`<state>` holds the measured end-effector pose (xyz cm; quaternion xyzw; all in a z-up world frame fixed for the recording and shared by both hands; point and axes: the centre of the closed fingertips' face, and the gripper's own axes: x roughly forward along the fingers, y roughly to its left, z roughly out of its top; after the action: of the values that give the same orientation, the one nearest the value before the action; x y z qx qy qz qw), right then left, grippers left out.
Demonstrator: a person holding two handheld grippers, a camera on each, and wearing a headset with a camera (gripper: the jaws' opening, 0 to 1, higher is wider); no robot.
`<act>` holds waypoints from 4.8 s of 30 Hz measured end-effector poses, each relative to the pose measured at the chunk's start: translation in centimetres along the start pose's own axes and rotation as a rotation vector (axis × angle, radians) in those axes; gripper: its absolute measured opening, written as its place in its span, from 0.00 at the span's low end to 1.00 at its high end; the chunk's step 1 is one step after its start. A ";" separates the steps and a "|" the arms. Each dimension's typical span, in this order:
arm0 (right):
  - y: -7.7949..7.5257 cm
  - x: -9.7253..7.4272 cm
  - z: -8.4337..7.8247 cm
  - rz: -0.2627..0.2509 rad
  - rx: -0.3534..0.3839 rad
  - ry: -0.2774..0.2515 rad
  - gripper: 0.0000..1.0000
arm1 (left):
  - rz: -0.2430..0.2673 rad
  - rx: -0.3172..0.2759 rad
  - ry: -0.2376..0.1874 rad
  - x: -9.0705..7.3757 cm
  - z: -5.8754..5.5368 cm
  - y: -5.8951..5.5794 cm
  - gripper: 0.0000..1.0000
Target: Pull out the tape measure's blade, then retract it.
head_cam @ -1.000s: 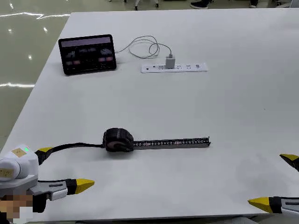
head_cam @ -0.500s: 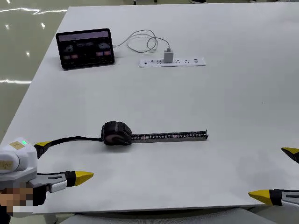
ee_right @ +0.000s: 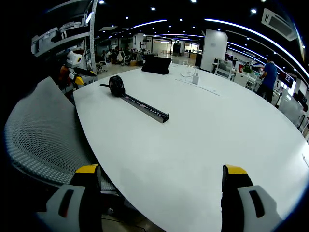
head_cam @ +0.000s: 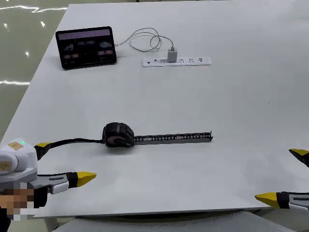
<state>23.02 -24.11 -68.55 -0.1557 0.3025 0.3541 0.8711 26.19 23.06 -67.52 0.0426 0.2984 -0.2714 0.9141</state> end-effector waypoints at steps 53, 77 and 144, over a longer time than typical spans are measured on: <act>-1.2 4.6 5.7 0.112 -0.185 0.053 1.00 | 0.165 -0.114 -0.023 8.1 5.7 -1.5 0.97; -1.1 7.8 6.9 0.204 -0.299 0.087 1.00 | 0.300 -0.109 -0.087 10.9 4.0 -0.8 1.00; -0.2 17.6 5.4 0.521 -0.542 0.387 0.12 | 0.280 -0.191 -0.152 13.4 4.1 -0.9 0.93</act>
<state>35.42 -12.45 -75.66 -0.3609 0.3857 0.5935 0.6072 36.86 15.03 -71.71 -0.0239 0.2442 -0.1143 0.9627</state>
